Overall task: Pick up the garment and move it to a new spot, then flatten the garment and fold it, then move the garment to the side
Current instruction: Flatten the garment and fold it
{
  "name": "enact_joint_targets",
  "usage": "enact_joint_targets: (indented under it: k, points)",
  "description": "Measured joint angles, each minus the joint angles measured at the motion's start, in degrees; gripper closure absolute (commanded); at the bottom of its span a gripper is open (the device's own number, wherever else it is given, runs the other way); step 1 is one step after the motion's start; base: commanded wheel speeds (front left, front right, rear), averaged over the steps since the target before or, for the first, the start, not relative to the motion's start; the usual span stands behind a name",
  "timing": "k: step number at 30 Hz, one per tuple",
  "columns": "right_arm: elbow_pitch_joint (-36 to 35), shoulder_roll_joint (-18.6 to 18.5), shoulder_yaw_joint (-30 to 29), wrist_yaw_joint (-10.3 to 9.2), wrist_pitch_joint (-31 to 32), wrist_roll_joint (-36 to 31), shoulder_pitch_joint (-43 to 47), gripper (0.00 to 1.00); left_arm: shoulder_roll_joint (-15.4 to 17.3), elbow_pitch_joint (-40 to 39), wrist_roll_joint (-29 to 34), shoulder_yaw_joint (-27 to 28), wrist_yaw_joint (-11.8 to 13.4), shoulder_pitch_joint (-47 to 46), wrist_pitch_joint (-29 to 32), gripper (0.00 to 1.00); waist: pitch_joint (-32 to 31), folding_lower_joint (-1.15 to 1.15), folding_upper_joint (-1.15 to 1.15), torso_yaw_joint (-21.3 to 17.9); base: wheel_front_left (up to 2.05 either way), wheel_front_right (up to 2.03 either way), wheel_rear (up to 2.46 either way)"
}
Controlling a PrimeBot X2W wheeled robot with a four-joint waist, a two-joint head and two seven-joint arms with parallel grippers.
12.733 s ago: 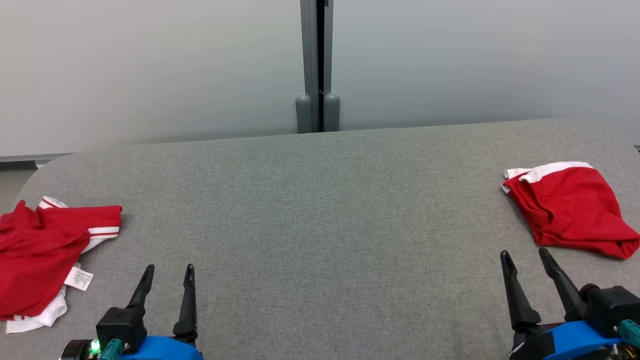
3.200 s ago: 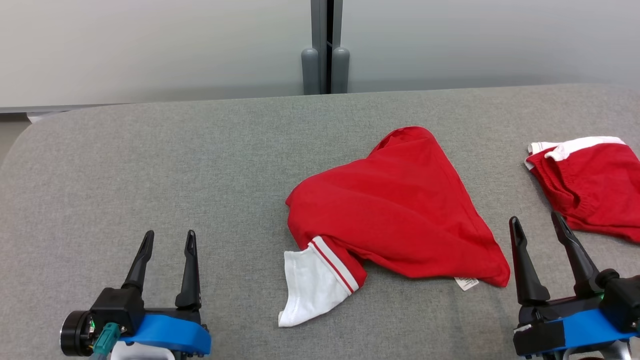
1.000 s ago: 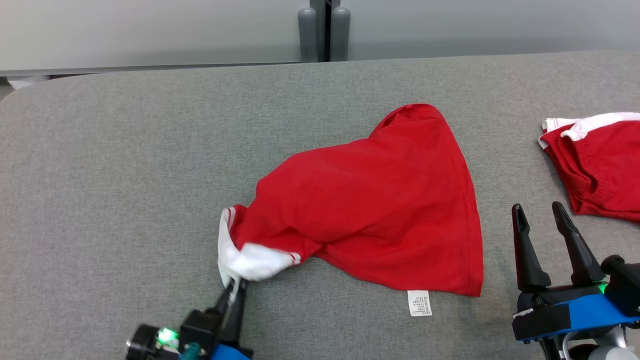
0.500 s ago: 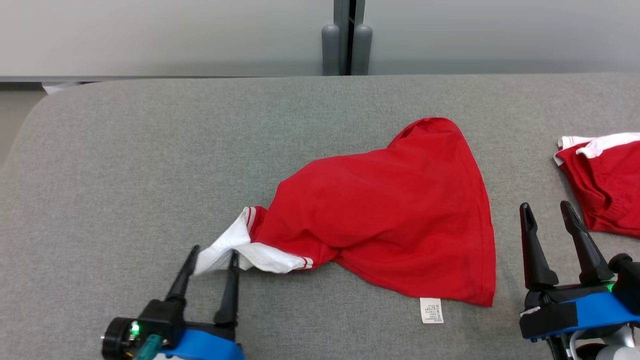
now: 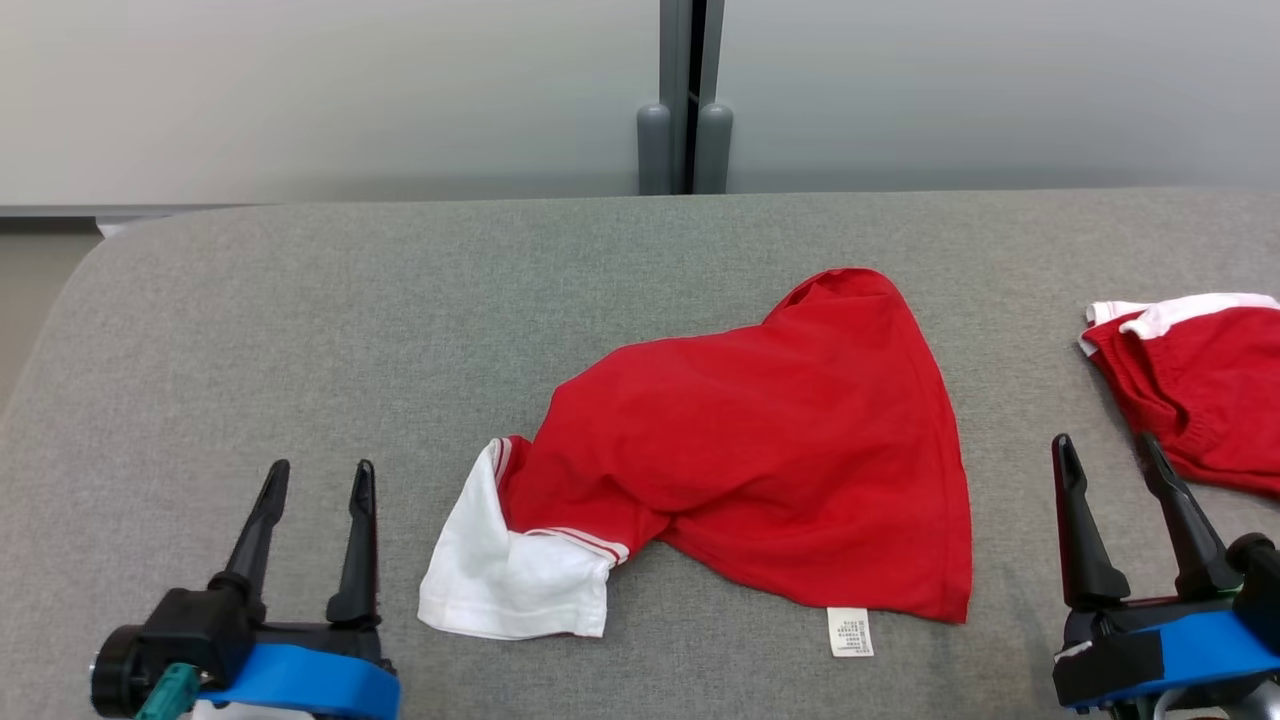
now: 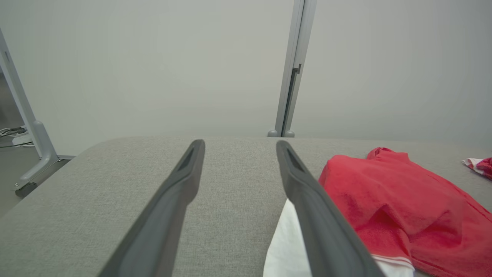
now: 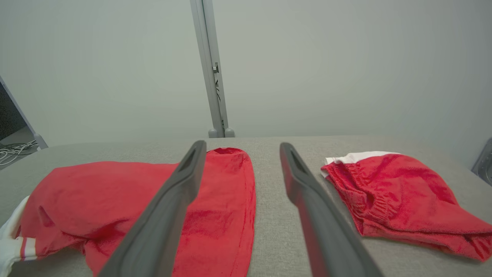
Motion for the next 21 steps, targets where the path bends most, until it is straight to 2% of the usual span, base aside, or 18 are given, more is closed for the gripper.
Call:
enact_joint_targets:
  k: [6,21]
  points:
    - [-0.89,0.05,-0.03,0.0,0.73,-0.56,1.62,0.0,2.44,-1.54,-1.86,1.37,-0.62,0.05,3.76,0.0,-1.49,0.0,0.0,-0.92,0.0,0.0,0.0]
    - [-1.79,0.31,0.64,0.0,1.8,-0.8,2.08,0.0,2.56,-5.83,-1.91,0.54,1.42,2.35,7.64,0.0,-1.84,0.0,0.0,-1.53,0.0,0.0,0.0]
